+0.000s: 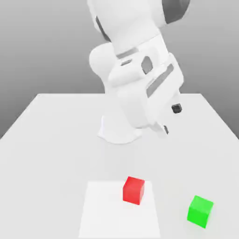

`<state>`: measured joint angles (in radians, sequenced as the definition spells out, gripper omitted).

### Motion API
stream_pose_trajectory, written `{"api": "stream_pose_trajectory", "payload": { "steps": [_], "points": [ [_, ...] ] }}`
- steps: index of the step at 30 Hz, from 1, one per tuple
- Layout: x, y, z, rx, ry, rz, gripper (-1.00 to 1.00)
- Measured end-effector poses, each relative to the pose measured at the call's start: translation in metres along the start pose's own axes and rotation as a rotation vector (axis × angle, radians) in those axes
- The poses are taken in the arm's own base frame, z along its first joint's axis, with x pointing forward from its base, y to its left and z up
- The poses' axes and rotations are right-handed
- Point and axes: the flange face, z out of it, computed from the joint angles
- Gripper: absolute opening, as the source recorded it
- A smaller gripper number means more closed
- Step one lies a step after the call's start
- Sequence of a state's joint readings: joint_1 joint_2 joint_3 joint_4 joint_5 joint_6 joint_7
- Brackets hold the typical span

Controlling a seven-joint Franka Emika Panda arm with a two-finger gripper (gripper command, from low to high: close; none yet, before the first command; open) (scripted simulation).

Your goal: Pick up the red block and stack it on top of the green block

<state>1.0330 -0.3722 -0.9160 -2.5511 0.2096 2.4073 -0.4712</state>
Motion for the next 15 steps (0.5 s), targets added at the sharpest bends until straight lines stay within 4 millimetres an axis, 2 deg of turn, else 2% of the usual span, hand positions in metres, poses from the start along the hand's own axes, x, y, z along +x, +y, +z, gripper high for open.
{"api": "stream_pose_trajectory", "payload": {
  "steps": [2,3,5,6,7,8,12,15],
  "points": [
    [-0.018,0.008,0.039,0.017,-0.076,-0.172,0.0],
    [-0.018,0.008,0.039,0.017,-0.076,-0.172,0.0],
    [-0.036,0.016,0.073,0.028,-0.148,-0.345,0.0],
    [-0.036,0.016,0.073,0.028,-0.148,-0.345,0.0],
    [-0.045,0.019,0.088,0.031,-0.181,-0.432,0.0],
    [-0.045,0.019,0.088,0.031,-0.181,-0.432,0.0],
    [-0.076,0.033,0.129,0.019,-0.299,-0.781,0.0],
    [-0.095,0.04,0.144,-0.01,-0.376,-1.046,0.0]
  ]
}}
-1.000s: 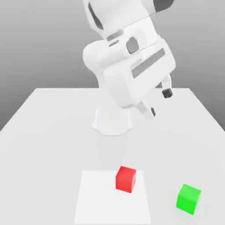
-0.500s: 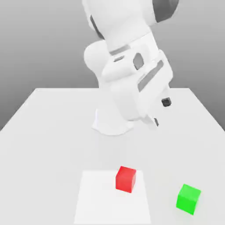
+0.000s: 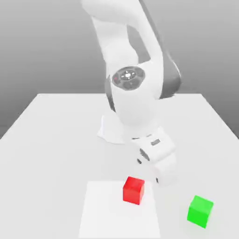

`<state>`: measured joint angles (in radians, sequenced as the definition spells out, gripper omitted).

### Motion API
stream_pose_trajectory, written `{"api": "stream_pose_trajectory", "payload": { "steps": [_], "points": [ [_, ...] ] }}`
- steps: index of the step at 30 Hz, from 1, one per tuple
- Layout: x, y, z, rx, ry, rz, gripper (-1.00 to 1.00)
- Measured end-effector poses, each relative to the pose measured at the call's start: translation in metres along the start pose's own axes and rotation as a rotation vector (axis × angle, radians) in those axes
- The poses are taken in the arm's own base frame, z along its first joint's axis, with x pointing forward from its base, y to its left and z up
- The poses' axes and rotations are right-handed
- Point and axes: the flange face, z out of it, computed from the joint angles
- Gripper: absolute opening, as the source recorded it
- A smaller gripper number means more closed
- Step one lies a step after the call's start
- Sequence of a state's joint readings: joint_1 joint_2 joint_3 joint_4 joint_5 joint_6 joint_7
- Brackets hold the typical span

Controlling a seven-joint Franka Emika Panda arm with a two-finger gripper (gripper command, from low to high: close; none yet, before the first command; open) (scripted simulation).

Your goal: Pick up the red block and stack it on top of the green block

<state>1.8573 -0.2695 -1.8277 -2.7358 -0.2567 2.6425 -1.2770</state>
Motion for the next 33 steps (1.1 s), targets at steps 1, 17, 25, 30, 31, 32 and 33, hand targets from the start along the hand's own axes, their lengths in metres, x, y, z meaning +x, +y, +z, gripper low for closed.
{"api": "stream_pose_trajectory", "payload": {
  "steps": [1,17,25,30,31,32,33],
  "points": [
    [-0.003,-0.003,0.003,-0.016,-0.031,-0.087,0.0],
    [-0.03,-0.011,0.031,-0.053,-0.186,-0.412,0.0],
    [-0.027,-0.008,0.053,-0.068,-0.174,-0.423,0.0],
    [-0.019,-0.002,0.053,-0.116,-0.163,-0.437,-1.0],
    [-0.019,-0.002,0.053,-0.116,-0.163,-0.437,-1.0],
    [-0.019,-0.002,0.053,-0.115,-0.163,-0.437,-1.0],
    [-0.019,-0.002,0.053,-0.115,-0.164,-0.437,-1.0]
  ]
}}
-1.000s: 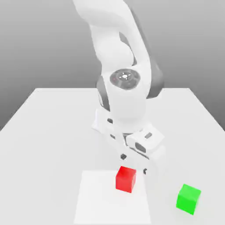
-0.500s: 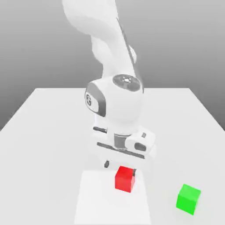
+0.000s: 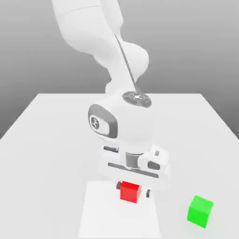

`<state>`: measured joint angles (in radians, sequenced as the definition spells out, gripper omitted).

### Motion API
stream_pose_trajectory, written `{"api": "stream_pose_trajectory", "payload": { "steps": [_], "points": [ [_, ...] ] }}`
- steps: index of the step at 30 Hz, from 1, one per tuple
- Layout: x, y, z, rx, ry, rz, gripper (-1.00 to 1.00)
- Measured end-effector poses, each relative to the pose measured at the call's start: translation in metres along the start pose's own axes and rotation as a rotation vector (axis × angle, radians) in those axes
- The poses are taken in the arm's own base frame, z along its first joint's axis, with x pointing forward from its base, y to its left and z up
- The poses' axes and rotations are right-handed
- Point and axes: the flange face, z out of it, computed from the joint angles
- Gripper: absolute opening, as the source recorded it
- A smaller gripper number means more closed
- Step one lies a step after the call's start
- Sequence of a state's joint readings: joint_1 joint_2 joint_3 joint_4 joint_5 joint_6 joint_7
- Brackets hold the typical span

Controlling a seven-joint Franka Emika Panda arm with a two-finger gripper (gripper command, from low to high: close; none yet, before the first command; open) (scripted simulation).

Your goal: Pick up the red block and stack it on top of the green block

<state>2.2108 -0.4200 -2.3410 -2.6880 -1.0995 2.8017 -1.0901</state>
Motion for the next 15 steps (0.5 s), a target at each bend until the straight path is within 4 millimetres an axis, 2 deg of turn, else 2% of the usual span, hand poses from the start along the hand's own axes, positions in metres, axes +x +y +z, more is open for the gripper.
{"api": "stream_pose_trajectory", "payload": {
  "steps": [9,15],
  "points": [
    [-0.005,-0.009,0.001,0.051,-0.002,0.009,-1.0],
    [-0.01,-0.013,-0.012,0.074,-0.009,0.018,-1.0]
  ]
}}
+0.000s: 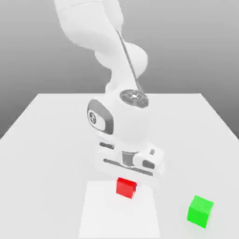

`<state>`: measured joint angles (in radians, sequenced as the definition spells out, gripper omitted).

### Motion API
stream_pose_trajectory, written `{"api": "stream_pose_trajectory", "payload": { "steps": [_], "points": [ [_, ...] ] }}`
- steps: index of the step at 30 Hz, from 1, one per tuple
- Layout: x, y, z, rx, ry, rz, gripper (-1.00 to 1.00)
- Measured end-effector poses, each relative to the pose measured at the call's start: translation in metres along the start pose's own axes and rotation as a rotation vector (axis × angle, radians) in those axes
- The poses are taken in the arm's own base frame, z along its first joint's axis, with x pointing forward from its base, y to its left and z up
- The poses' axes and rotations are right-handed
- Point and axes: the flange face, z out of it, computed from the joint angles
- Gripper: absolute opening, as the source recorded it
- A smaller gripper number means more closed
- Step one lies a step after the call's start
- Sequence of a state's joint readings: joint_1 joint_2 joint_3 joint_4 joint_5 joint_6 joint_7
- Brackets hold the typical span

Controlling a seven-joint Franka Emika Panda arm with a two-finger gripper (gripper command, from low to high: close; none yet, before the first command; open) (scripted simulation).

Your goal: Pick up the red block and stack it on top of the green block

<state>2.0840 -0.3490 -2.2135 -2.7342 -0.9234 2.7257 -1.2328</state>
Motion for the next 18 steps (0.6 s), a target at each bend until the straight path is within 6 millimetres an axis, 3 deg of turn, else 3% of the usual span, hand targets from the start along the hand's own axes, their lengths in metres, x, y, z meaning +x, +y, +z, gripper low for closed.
{"api": "stream_pose_trajectory", "payload": {
  "steps": [10,18],
  "points": [
    [0.009,0.008,-0.053,-0.069,0.007,-0.017,-1.0],
    [0.037,0.03,-0.022,0.095,0.041,-0.137,-1.0]
  ]
}}
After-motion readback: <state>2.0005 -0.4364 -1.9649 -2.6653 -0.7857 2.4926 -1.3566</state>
